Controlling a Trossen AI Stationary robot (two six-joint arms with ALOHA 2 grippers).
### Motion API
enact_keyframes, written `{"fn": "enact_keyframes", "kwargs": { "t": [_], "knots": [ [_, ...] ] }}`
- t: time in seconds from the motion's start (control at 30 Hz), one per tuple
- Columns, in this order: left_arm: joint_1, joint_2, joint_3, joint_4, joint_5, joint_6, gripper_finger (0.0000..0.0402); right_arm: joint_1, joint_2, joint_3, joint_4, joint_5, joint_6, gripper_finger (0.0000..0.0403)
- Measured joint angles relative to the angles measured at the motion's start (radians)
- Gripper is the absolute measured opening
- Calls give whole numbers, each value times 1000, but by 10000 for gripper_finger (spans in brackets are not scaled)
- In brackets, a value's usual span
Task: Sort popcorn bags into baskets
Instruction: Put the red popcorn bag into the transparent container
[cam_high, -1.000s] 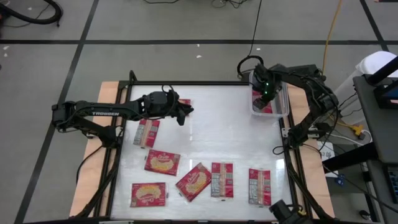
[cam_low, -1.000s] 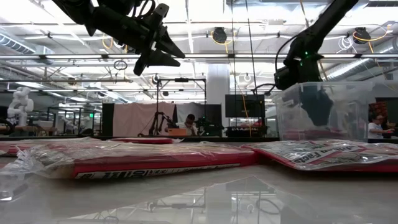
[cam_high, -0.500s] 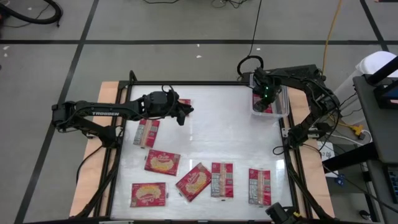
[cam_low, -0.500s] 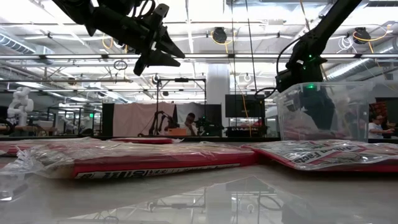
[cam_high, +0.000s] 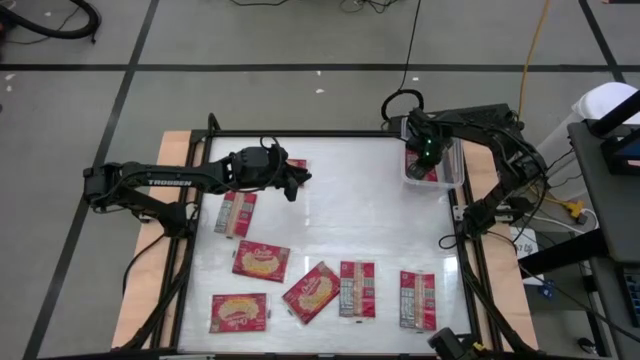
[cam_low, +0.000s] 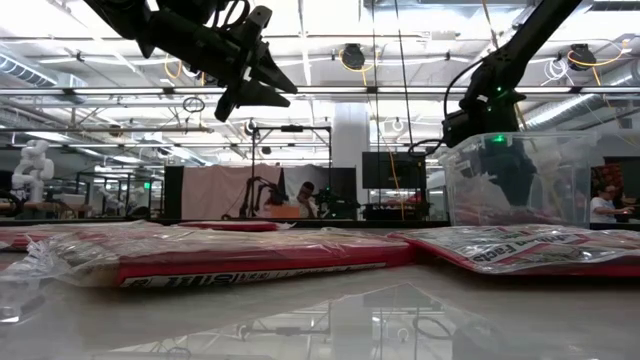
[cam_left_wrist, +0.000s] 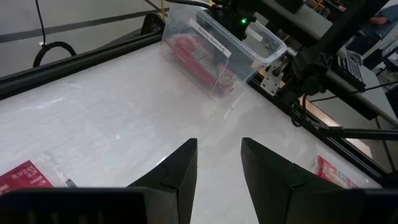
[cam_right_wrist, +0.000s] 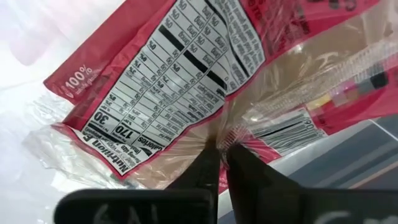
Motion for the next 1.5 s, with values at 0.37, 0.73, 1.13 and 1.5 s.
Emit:
{"fn": "enact_keyframes", "kwargs": {
  "t": [0.37,0.73,1.13,1.5],
  "knots": [
    [0,0,0,1,0,-2,127,1,-190,-4,-13,-17,56,0],
    [0,0,0,0,0,1,127,1,-339,-2,-20,-39,125,0],
    [0,0,0,1,0,6,127,1,-296,12,-5,-39,95,2],
    [0,0,0,1,0,-30,127,-1,-140,27,141,-36,-223,109]
  ]
}}
